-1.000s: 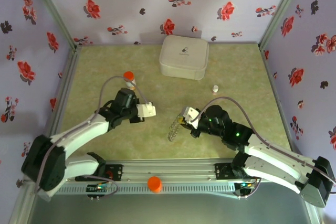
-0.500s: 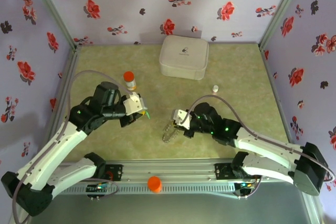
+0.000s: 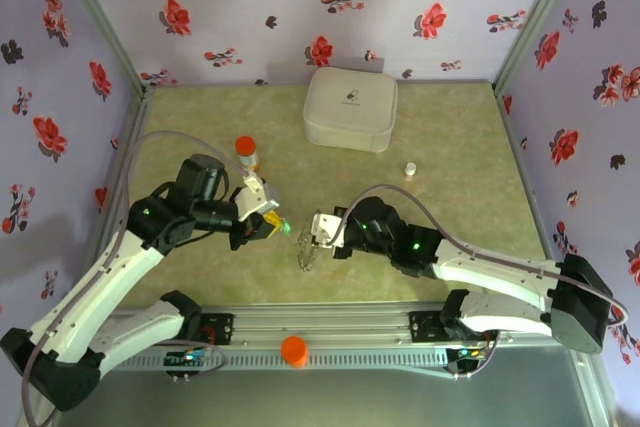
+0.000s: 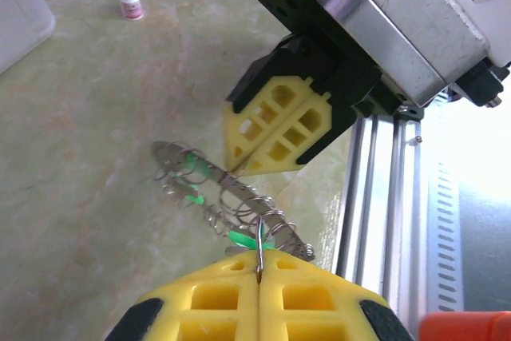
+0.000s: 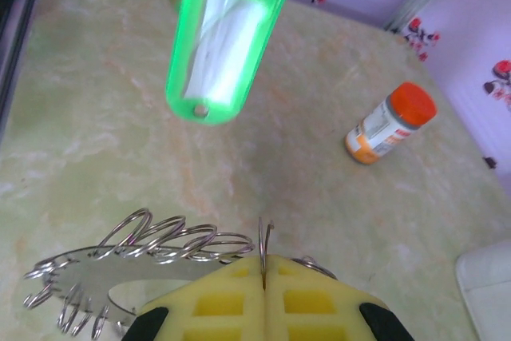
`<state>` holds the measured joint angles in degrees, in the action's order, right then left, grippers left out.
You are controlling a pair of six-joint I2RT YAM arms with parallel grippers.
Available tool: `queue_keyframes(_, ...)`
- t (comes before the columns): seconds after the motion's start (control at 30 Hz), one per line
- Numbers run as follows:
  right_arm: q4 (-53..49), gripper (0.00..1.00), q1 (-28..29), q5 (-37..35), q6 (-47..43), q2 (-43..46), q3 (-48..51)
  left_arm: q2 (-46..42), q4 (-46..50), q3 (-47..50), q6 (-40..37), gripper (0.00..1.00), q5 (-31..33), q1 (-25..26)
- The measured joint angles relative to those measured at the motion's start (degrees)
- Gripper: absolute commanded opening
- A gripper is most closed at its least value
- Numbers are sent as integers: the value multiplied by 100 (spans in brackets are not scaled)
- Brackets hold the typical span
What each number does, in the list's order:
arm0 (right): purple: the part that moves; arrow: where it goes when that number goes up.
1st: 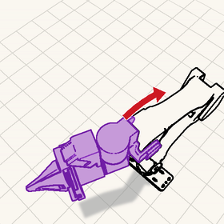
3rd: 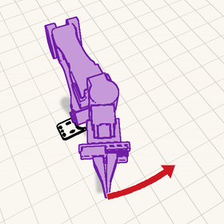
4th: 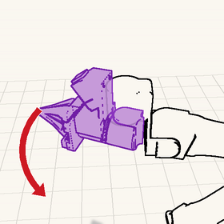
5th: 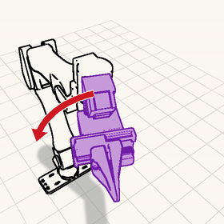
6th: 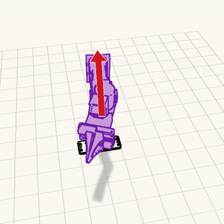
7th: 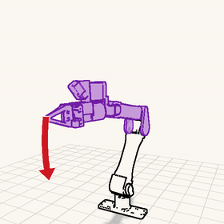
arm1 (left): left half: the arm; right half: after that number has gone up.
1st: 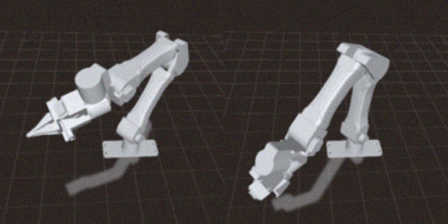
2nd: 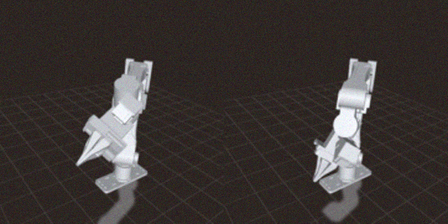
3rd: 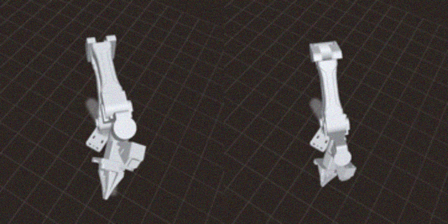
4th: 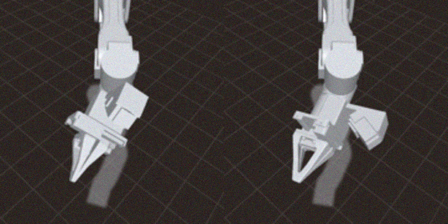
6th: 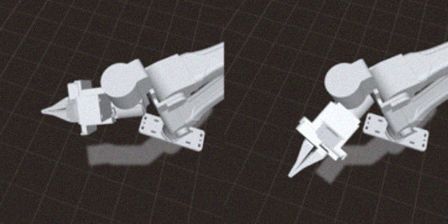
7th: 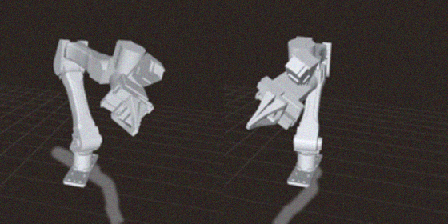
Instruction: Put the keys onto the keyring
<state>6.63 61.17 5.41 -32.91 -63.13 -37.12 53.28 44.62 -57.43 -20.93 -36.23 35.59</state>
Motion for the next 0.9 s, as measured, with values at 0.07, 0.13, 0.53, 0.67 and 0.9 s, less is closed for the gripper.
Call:
queue_keyframes(0.07, 170, 0, 46, -114, -13, -31, 0, 107, 4, 0, 4, 0, -107, 2)
queue_keyframes(0.13, 348, 0, 92, -208, -11, -48, 0, 238, 4, 7, 2, 0, -192, 4)
queue_keyframes(0.53, 726, 0, 334, -310, -17, -188, 0, 616, 129, 7, -170, 0, -306, 52)
queue_keyframes(0.67, 728, 0, 385, -363, -68, -214, 0, 728, 216, 7, -236, 0, -304, 52)
queue_keyframes(0.9, 833, 0, 487, -396, -308, -247, 0, 758, 280, 4, -323, 0, -304, 52)
